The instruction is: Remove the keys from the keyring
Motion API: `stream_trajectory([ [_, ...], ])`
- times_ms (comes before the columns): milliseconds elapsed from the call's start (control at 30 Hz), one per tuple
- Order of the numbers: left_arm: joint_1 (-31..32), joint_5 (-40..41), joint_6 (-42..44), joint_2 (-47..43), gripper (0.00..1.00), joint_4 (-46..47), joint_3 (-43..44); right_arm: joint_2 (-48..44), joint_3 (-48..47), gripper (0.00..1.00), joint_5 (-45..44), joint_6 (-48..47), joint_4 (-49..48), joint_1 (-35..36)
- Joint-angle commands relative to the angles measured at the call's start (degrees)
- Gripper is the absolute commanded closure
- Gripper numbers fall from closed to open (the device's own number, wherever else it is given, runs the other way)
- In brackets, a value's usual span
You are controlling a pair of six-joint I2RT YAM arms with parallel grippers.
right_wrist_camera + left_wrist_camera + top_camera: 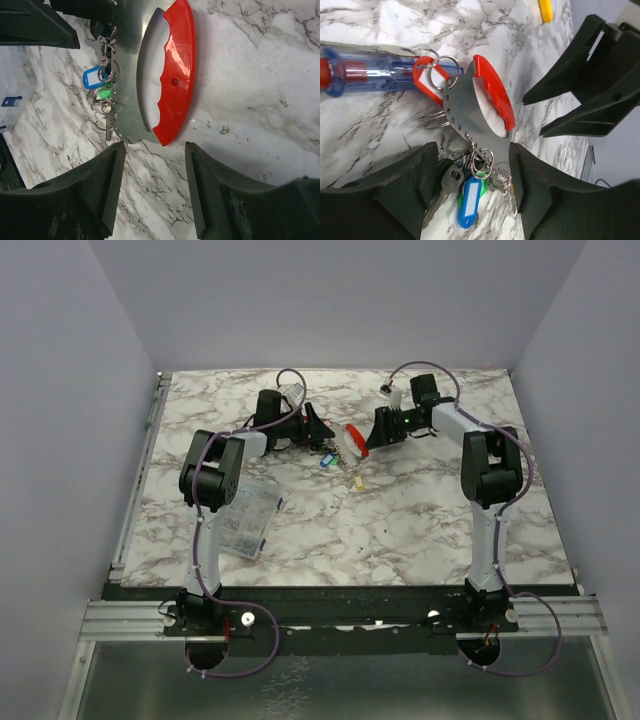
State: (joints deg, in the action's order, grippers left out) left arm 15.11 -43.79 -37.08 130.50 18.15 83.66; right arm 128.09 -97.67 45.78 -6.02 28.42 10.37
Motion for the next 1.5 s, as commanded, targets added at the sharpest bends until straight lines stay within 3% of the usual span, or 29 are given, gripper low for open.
stream_trajectory([
  [0,1.4,-1.4,-5.7,2.7,0.38,7.0,0.5,3.3,-0.5,0.41,4.7,0.3,0.1,-0.2],
  [267,3.9,-2.5,-11.3,5.9,0.52,13.7,1.2,5.0,1.3,0.45,9.1,1.0,-1.2,-0.1],
  [467,5.7,-3.2,-15.0,4.4,0.85,19.7,-0.5,0.8,4.2,0.47,10.4,0.9,-1.3,-0.3],
  [567,5.9,-3.1,-15.0,0.8,1.0,21.0,-2.4,-6.8,10.0,0.4,11.9,3.4,-4.9,-2.1],
  [833,6.4,-5.4,-17.3,-12.0,1.0,26.8,-8.0,-28.3,19.9,0.11,12.6,10.1,-13.0,-7.0],
  [1000,7.7,-6.1,-22.0,-18.6,1.0,32.5,-10.2,-35.1,23.9,0.05,12.7,15.0,-17.7,-7.0],
  [1100,8.8,-5.1,-24.1,-21.8,1.0,34.6,-11.0,-37.8,25.0,0.05,13.2,19.0,-21.1,-7.0],
  [1200,9.7,-4.0,-28.6,-23.6,1.0,39.4,-11.9,-42.0,30.4,0.08,11.8,29.1,-34.7,-6.9],
  [1333,10.1,-2.1,-34.8,-24.6,1.0,45.3,-13.0,-45.8,37.9,0.27,9.4,43.5,-51.3,-6.4],
  [1467,10.3,0.1,-38.4,-25.3,1.0,48.3,-13.5,-46.7,37.8,0.38,8.7,46.2,-51.9,-4.4],
])
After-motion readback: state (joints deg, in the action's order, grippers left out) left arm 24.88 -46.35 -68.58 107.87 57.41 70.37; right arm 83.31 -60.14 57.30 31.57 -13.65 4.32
